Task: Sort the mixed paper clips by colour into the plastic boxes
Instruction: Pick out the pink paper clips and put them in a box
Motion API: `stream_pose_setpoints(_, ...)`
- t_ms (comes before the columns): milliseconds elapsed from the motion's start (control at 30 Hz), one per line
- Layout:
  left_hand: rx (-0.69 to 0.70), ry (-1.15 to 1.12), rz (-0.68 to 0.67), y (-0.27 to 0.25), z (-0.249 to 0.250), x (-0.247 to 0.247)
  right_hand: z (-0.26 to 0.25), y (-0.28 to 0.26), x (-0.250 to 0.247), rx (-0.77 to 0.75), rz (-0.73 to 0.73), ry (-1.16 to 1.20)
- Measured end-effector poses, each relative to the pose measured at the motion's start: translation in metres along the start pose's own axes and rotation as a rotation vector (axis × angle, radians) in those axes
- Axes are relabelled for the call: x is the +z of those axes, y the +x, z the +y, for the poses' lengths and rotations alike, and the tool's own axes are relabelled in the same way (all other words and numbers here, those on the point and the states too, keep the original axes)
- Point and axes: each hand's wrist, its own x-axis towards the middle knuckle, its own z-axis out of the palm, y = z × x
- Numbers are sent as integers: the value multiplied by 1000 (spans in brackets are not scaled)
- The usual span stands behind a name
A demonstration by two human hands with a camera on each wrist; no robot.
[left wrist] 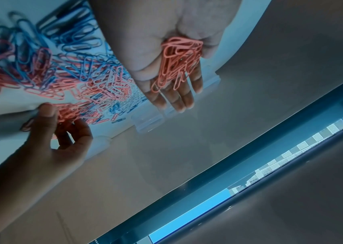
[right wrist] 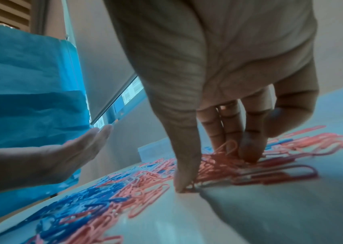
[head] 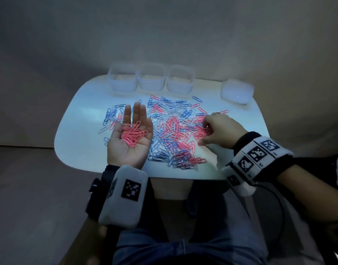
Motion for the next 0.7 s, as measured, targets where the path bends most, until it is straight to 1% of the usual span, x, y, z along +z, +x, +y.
stream_pose_setpoints(100, -25, 10, 8, -1, -5, -2, 4, 1, 1, 12, 40, 58)
stream_pose_setpoints(267, -68, 12, 0, -1, -12, -5, 7, 1, 3, 24, 103, 54)
stream_pose_setpoints(467, -96, 17, 29, -1, -22, -7, 10, 2, 2, 57, 163, 123)
stream_pose_setpoints(700, -117, 19, 42, -1, -23, -11, 18, 4, -2, 29, 249, 252)
